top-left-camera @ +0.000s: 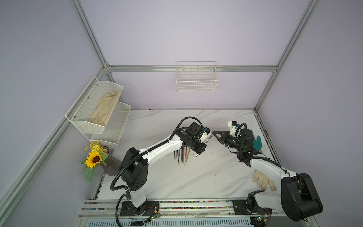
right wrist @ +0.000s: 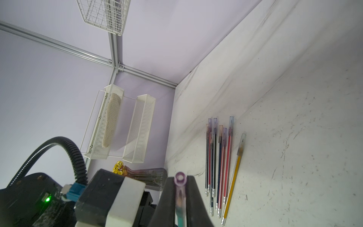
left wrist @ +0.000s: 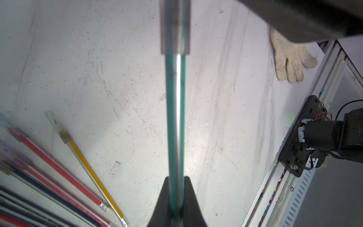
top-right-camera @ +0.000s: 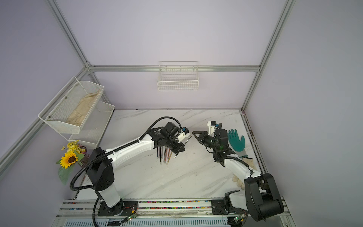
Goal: Remove the protective cover of the pencils
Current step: Remove the protective sleeve from the pencil.
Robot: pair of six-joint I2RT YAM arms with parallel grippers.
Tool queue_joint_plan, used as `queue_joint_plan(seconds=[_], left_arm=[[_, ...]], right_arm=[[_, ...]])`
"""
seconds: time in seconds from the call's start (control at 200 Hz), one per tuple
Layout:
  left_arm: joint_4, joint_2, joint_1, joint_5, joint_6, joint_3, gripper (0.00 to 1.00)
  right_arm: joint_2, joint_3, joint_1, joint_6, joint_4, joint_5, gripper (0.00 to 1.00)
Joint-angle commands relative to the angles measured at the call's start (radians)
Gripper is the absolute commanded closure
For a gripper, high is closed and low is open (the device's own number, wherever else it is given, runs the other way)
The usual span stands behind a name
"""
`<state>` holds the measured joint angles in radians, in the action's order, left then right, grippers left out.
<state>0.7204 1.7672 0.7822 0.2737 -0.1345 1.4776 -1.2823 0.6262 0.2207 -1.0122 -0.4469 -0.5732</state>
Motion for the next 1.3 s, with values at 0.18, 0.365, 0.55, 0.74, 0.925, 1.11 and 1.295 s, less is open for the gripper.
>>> queue_joint_plan(seconds=[0.18, 0.365, 0.55, 0.74, 0.925, 1.11, 1.295], left_arm=[[0.064, -0.031, 0.002, -0.001, 0.02, -0.007, 1.0], [0.065, -0.033, 0.003, 0.004, 0.022, -0.01, 1.0], [0.065, -0.032, 0.003, 0.004, 0.021, -0.004, 1.0], [0.064, -0.033, 0.003, -0.003, 0.02, -0.007, 1.0], [0.064, -0.027, 0.003, -0.006, 0.019, -0.004, 1.0], [0.063, -0.022, 0.003, -0.006, 0.019, -0.003, 1.0], [0.056, -0.011, 0.003, -0.005, 0.004, -0.003, 1.0]], right_arm=[[-0.001, 0.034, -0.047, -0.002, -0.037, 0.02, 1.0], [-0.105, 0.155, -0.062, 0.199, 0.006, -0.205, 1.0], [-0.119, 0.122, -0.118, 0.203, -0.005, -0.169, 1.0], [-0.022, 0.043, -0.129, 0.061, -0.082, -0.015, 1.0], [0.051, -0.03, -0.13, -0.099, -0.198, 0.081, 1.0], [0.074, -0.107, -0.129, -0.196, -0.358, 0.096, 1.0], [0.094, 0.032, -0.131, 0.019, 0.026, 0.138, 1.0]])
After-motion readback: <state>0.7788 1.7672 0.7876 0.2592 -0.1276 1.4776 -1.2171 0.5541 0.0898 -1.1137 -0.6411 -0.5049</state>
